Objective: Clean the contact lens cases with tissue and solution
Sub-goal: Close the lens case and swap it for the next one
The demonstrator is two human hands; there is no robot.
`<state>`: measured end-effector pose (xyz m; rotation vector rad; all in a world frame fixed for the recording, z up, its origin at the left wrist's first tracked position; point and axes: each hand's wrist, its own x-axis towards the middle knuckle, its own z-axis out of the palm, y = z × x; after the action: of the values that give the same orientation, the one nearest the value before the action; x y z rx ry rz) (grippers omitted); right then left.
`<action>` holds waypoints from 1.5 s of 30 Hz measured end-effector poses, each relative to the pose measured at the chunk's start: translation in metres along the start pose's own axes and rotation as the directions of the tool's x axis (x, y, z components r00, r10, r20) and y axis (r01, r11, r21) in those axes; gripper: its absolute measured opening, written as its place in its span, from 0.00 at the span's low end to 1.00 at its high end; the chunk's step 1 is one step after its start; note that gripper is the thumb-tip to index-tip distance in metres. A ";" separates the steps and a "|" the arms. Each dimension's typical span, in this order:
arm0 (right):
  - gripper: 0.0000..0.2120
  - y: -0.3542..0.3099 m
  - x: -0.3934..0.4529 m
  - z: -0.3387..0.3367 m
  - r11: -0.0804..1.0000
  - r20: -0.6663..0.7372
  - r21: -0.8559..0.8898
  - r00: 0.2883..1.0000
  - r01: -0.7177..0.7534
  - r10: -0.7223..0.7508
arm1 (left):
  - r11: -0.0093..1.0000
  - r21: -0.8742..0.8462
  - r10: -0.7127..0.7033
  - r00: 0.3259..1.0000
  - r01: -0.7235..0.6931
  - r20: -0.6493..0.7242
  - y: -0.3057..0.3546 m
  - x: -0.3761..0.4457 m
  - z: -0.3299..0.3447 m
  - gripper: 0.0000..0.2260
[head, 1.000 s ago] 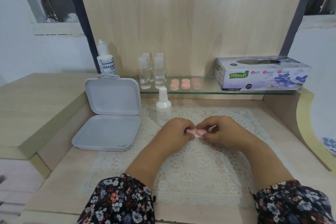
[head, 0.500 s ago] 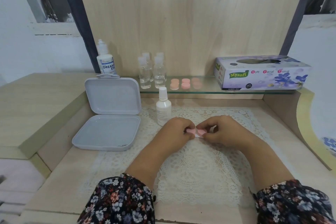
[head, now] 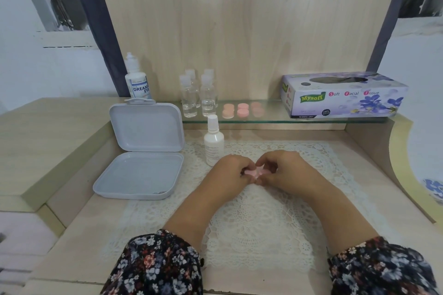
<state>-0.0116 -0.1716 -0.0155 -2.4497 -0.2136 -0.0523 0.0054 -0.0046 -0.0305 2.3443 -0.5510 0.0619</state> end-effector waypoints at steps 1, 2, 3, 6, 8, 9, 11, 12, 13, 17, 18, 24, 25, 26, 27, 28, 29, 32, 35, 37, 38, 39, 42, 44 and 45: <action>0.16 0.000 0.000 0.000 1.000 0.008 0.028 1.000 -0.003 0.003 | 1.000 0.003 -0.004 1.000 0.004 0.001 0.000 0.001 0.000 0.12; 0.18 0.000 0.000 0.000 0.998 0.015 0.059 1.000 -0.007 0.006 | 1.000 0.010 -0.003 1.000 0.003 0.003 -0.001 0.001 0.000 0.12; 0.20 0.000 -0.001 -0.001 0.996 0.021 0.087 1.000 -0.013 0.012 | 1.000 0.018 0.000 1.000 0.000 0.002 -0.001 0.002 0.000 0.12; 0.24 0.000 -0.002 -0.003 0.988 0.042 0.149 0.998 -0.043 0.037 | 1.000 0.027 0.003 1.000 -0.003 0.003 -0.001 0.002 0.000 0.12; 0.25 0.000 -0.003 -0.004 0.986 0.061 0.160 0.997 -0.047 0.038 | 1.000 0.028 0.006 1.000 -0.006 0.003 -0.001 0.002 0.001 0.12; 0.25 -0.001 -0.003 -0.005 0.985 0.068 0.169 0.997 -0.046 0.035 | 1.000 0.024 0.004 1.000 -0.004 0.004 -0.001 0.002 0.001 0.11; 0.24 -0.001 -0.004 -0.006 0.982 0.073 0.184 0.997 -0.041 0.028 | 1.000 0.011 -0.003 1.000 0.003 0.007 -0.002 0.002 0.001 0.11; 0.24 -0.001 -0.004 -0.007 0.982 0.070 0.186 0.997 -0.037 0.024 | 1.000 0.007 -0.007 1.000 0.007 0.009 -0.002 0.002 0.001 0.11; 0.24 -0.001 -0.004 -0.007 0.982 0.067 0.187 0.998 -0.035 0.023 | 1.000 0.008 -0.011 1.000 0.011 0.011 -0.002 0.002 0.001 0.11; 0.29 -0.001 -0.004 -0.009 0.979 0.057 0.189 0.996 -0.071 0.061 | 1.000 -0.010 -0.021 1.000 0.021 0.007 -0.002 0.001 0.000 0.11; 0.30 -0.001 -0.004 -0.009 0.980 0.054 0.183 0.996 -0.081 0.072 | 1.000 -0.017 -0.023 1.000 0.023 0.003 -0.002 0.001 0.000 0.11; 0.30 -0.001 -0.002 -0.002 0.993 0.011 0.092 0.998 -0.069 0.068 | 0.999 -0.020 -0.026 1.000 0.026 -0.001 -0.001 0.001 0.000 0.10; 0.30 -0.002 -0.002 -0.001 0.995 0.010 0.080 0.998 -0.063 0.063 | 0.999 -0.023 -0.029 1.000 0.029 -0.001 0.000 0.001 0.000 0.10; 0.32 -0.002 -0.002 0.000 0.996 0.015 0.073 0.998 -0.060 0.059 | 0.999 -0.024 -0.030 1.000 0.030 -0.001 0.000 0.001 0.000 0.10; 0.33 -0.001 -0.001 0.001 0.996 0.025 0.073 0.998 -0.060 0.058 | 0.999 -0.025 -0.032 0.999 0.032 0.000 0.000 0.001 0.000 0.10; 0.35 0.000 -0.001 0.000 0.995 0.036 0.077 0.998 -0.059 0.057 | 0.999 -0.027 -0.034 0.999 0.034 0.000 -0.001 0.001 0.000 0.10; 0.36 0.002 -0.001 0.000 0.995 0.043 0.078 0.998 -0.057 0.054 | 0.999 -0.027 -0.035 0.999 0.035 0.001 -0.001 0.001 0.000 0.10; 0.35 0.006 -0.001 -0.005 0.995 0.041 0.096 0.999 -0.032 0.028 | 0.999 -0.026 -0.030 1.000 0.030 0.000 -0.001 0.001 0.001 0.10; 0.31 0.007 -0.001 -0.005 0.992 0.049 0.123 0.999 -0.027 0.021 | 0.999 -0.033 -0.028 1.000 0.028 0.000 -0.001 0.001 0.000 0.10; 0.30 0.008 -0.001 -0.004 0.995 0.046 0.100 0.999 -0.030 0.025 | 0.999 -0.026 -0.026 1.000 0.026 0.000 -0.001 0.001 0.000 0.10; 0.29 0.008 -0.001 -0.004 0.996 0.043 0.087 0.999 -0.030 0.026 | 0.999 -0.024 -0.023 1.000 0.024 0.001 -0.001 0.001 0.000 0.10; 0.28 0.007 0.000 -0.003 0.997 0.042 0.076 0.999 -0.031 0.028 | 0.999 -0.022 -0.022 1.000 0.023 0.002 -0.001 0.002 0.000 0.10; 0.26 0.005 0.000 -0.002 0.998 0.041 0.049 0.999 -0.030 0.028 | 1.000 -0.017 -0.018 1.000 0.018 -0.004 -0.001 0.001 0.001 0.11; 0.25 0.002 0.000 -0.001 0.999 0.042 0.029 0.999 -0.033 0.032 | 1.000 -0.013 -0.013 1.000 0.013 -0.008 -0.001 0.002 0.001 0.11; 0.25 0.002 0.000 0.000 0.999 0.042 0.023 0.999 -0.035 0.034 | 1.000 -0.015 -0.015 1.000 0.015 -0.007 -0.001 0.002 0.001 0.11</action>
<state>-0.0118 -0.1732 -0.0165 -2.4314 -0.1888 0.0165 0.0074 -0.0048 -0.0316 2.3325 -0.5289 0.0590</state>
